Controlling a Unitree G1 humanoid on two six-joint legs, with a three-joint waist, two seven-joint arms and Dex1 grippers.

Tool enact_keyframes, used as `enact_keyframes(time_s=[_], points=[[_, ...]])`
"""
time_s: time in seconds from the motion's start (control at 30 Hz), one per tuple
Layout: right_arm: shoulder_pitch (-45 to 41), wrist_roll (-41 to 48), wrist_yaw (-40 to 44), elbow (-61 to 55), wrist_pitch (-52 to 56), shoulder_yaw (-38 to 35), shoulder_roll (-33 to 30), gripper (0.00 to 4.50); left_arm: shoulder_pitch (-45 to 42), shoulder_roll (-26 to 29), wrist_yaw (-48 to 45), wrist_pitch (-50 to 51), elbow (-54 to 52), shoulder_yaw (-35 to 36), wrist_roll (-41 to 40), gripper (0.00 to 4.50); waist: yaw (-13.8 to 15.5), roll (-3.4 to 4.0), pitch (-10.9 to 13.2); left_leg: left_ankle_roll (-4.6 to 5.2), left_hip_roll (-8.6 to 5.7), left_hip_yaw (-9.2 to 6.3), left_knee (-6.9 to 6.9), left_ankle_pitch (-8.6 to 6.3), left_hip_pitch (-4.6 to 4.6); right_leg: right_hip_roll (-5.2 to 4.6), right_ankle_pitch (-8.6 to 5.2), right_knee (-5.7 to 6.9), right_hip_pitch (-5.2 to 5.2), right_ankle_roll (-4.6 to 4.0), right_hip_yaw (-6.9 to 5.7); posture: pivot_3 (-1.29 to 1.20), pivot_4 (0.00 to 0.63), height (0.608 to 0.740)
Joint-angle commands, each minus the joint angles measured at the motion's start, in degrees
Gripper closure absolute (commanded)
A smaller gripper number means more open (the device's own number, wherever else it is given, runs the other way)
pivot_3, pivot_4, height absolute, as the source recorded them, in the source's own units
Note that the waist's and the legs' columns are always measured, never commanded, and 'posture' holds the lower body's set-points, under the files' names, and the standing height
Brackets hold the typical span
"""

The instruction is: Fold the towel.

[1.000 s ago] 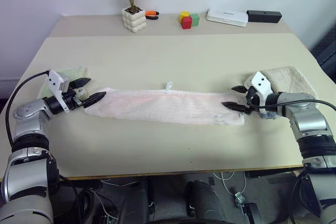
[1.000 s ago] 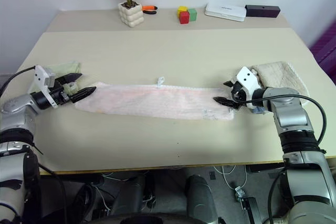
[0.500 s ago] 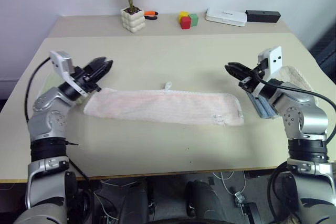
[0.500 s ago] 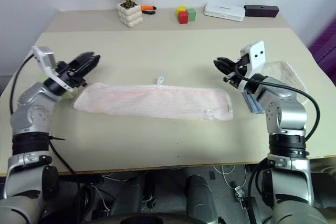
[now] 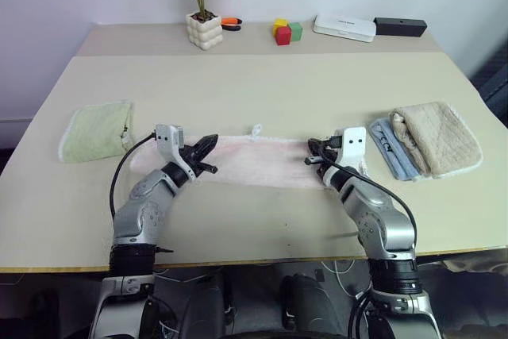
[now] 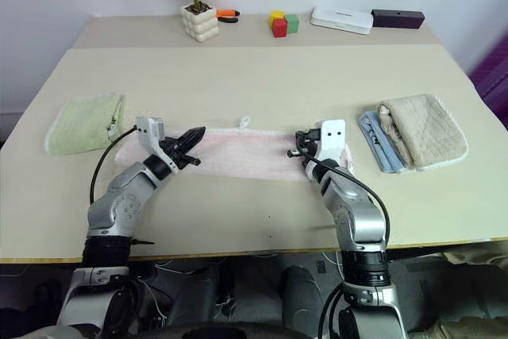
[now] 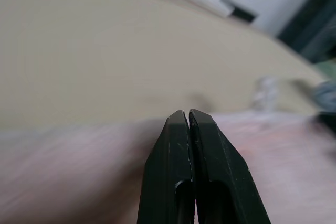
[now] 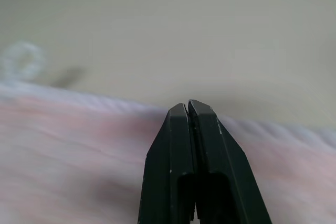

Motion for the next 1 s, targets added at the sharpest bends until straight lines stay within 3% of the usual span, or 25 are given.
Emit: enact_keyframes(time_s=[0.03,0.43,0.47,0.57,0.7,0.77,0.8,1.0], points=[[-0.2,-2.2,-1.9,3.0,-4.5,-3.5,-2.2,4.50,-3.0,2.8,1.2,-3.5,1.7,2.4,1.8,4.45,0.0,0.00,0.0,0.00,0.00,0.00,-0.01,0.00,0.00,0.00,0.00,0.00,0.00,0.00,0.00,0.00,0.150,0.735],[-0.7,-1.3,4.3,2.9,-7.4,-4.3,-8.1,4.50,-2.7,8.9,-3.6,-6.3,7.9,6.4,0.4,4.45,-0.1,0.00,0.0,0.00,0.02,-0.01,-0.04,0.00,0.00,-0.01,0.00,-0.04,0.01,0.00,-0.01,0.00,0.150,0.735],[-0.8,-1.3,4.6,2.8,-7.2,-4.3,-8.3,4.25,-2.6,9.0,-3.7,-6.3,8.0,6.4,0.5,4.49,-0.1,0.00,0.0,0.00,0.02,-0.01,-0.05,0.00,0.01,0.00,0.00,-0.03,0.00,0.00,-0.02,0.00,0.150,0.735],[-0.8,4.7,5.6,-0.9,-2.0,-9.0,-9.0,3.16,-2.1,10.0,-6.8,-5.8,4.7,5.8,-0.1,3.58,-0.1,0.00,0.0,0.00,0.02,0.01,-0.05,0.00,0.00,-0.01,0.00,-0.04,0.00,0.00,-0.01,0.00,0.150,0.735],[0.7,18.1,4.5,-7.8,8.5,-16.0,-6.9,1.12,-1.9,11.3,-10.8,-6.4,1.3,5.2,-0.7,1.56,0.1,-0.01,0.0,0.02,0.04,-0.06,-0.06,-0.02,-0.03,-0.01,0.00,-0.04,-0.01,-0.01,-0.03,0.00,0.150,0.735],[4.4,29.1,4.6,-12.7,16.8,-20.7,-7.2,0.12,-2.4,13.3,-15.0,-6.1,1.2,5.0,-1.5,0.59,0.1,-0.02,0.0,0.12,0.05,-0.09,-0.06,-0.08,-0.02,-0.01,-0.01,-0.05,0.00,-0.02,-0.04,0.00,0.150,0.735],[6.3,33.1,4.7,-14.5,19.8,-22.7,-8.0,0.00,-2.7,14.2,-17.0,-6.6,1.6,4.9,-1.6,0.06,0.2,-0.02,0.0,0.13,0.06,-0.12,-0.08,-0.09,-0.02,-0.01,-0.01,-0.06,0.01,-0.02,-0.05,0.00,0.150,0.735],[15.3,51.8,1.8,-21.0,31.2,-28.1,-12.4,0.00,-4.1,18.9,-29.4,-6.5,3.2,3.0,-3.3,0.02,0.0,0.00,0.0,0.16,0.06,-0.15,-0.11,-0.11,0.02,-0.06,-0.01,-0.09,-0.01,-0.06,-0.04,0.00,0.150,0.735]])
